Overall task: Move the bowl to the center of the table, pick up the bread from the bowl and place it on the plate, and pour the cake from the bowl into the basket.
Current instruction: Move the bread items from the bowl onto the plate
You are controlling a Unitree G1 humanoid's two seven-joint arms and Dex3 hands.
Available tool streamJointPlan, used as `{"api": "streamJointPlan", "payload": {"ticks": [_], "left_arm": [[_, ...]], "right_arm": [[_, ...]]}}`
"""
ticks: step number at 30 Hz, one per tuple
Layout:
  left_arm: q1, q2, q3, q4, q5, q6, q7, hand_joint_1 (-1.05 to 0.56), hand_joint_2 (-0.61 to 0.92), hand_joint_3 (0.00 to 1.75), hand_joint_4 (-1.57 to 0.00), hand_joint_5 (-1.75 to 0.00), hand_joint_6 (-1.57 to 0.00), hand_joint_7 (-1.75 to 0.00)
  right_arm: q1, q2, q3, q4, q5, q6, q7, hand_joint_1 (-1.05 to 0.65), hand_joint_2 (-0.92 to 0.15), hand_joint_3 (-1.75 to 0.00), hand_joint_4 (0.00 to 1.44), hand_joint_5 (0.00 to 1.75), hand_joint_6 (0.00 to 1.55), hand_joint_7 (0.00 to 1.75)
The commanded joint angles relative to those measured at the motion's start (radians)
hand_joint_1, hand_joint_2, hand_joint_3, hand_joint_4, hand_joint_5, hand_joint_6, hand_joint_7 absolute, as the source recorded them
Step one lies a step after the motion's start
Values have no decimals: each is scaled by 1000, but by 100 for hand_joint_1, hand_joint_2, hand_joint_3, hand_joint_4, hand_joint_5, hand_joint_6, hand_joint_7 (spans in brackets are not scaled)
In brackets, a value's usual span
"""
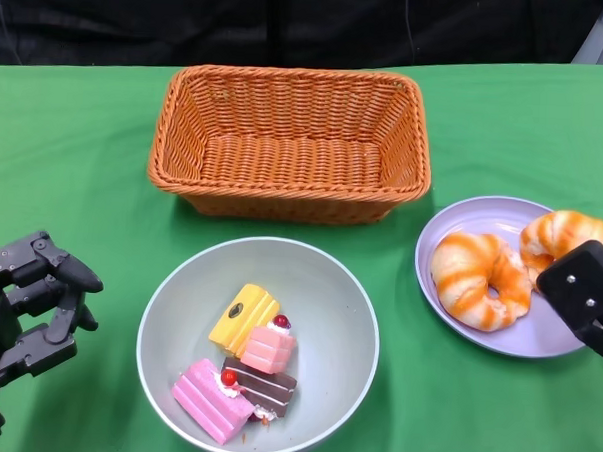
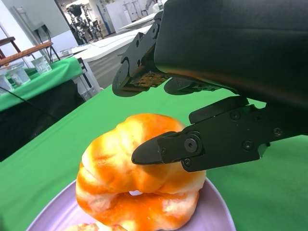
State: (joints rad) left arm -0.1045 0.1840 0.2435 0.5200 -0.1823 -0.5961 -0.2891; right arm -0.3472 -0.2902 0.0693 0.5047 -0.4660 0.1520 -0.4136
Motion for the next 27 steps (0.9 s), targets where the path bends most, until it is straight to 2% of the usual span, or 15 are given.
{"api": "streamJointPlan", "payload": {"ticks": [1,12,16,21,27], "left_arm": [[1,16,5,-7,-13,5,-8,5,70,91,-74,-164,-77,-130],[0,23,1,5,-12,-7,-23,3,69,93,-75,-162,-77,-130],[1,21,2,0,-20,2,-26,4,69,93,-76,-161,-77,-130],[1,22,1,1,-3,-4,-15,4,68,93,-76,-161,-78,-130],[2,17,1,-4,-5,1,-12,5,68,95,-76,-162,-77,-130]], "right_arm": [[14,-3,-25,19,24,-21,-12,-42,-92,-6,27,2,38,1],[-3,-7,-43,85,39,-120,-96,-41,-92,-4,31,3,41,1],[-7,-9,-44,100,40,-140,-114,-43,-92,-5,31,3,41,1],[-22,-22,-41,145,20,-179,-185,-42,-92,-4,35,5,44,2],[-30,-25,-60,155,39,-200,-207,-41,-92,-5,38,5,46,2]]}}
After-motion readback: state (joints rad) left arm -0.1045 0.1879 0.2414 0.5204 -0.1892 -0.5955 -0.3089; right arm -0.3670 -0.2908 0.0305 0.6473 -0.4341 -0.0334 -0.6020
